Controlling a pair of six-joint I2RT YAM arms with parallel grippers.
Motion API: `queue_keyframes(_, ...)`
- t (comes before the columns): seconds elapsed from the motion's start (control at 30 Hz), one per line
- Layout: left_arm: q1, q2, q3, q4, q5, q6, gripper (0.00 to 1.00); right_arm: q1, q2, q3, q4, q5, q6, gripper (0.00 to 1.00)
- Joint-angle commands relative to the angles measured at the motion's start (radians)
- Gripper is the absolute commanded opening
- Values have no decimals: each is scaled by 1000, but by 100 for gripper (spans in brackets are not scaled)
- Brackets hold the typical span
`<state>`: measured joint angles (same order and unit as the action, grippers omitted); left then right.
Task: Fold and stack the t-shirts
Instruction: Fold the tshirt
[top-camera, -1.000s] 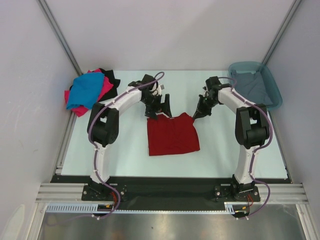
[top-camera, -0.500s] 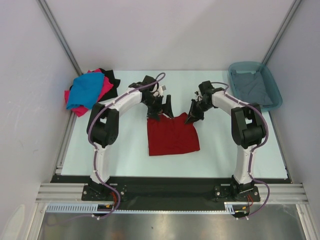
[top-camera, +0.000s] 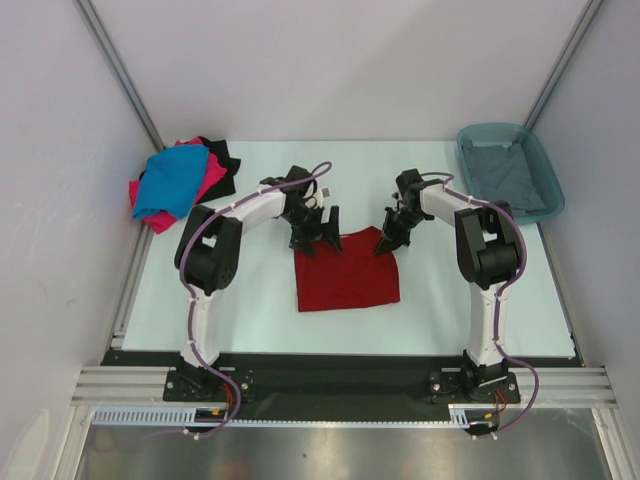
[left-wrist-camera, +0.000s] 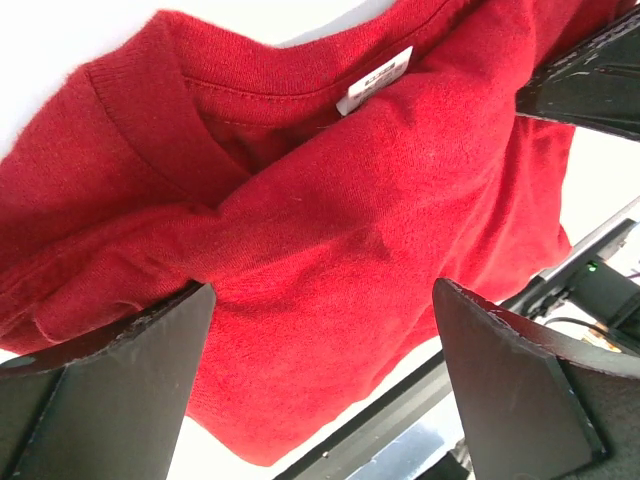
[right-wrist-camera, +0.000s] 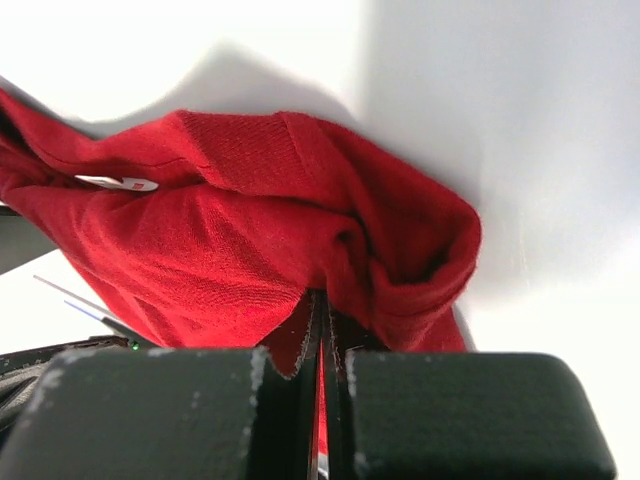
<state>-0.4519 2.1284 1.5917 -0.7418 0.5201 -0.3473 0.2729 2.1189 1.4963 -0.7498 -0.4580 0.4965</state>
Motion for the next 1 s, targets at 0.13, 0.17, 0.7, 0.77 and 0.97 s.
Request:
queue_keyframes(0.13, 39, 28, 2, -18, -141, 86, 100, -24, 3, -5, -22, 228, -50, 0)
queue_keyframes(0.17, 45, 30, 2, -19, -144, 91, 100, -27, -3, -2, -23, 248, -56, 0)
queue_keyframes(0.7, 64, -74, 39, -16, -94, 84, 100, 0, -267, 27, -84, 162, -67, 0)
queue_keyframes(0.77, 61, -99, 45, -18, -72, 76, 100, 17, -284, 22, -108, 85, -62, 0)
queue_keyframes(0.97, 42, -139, 85, -39, 23, 47, 100, 51, -324, -11, -184, -8, -56, 0)
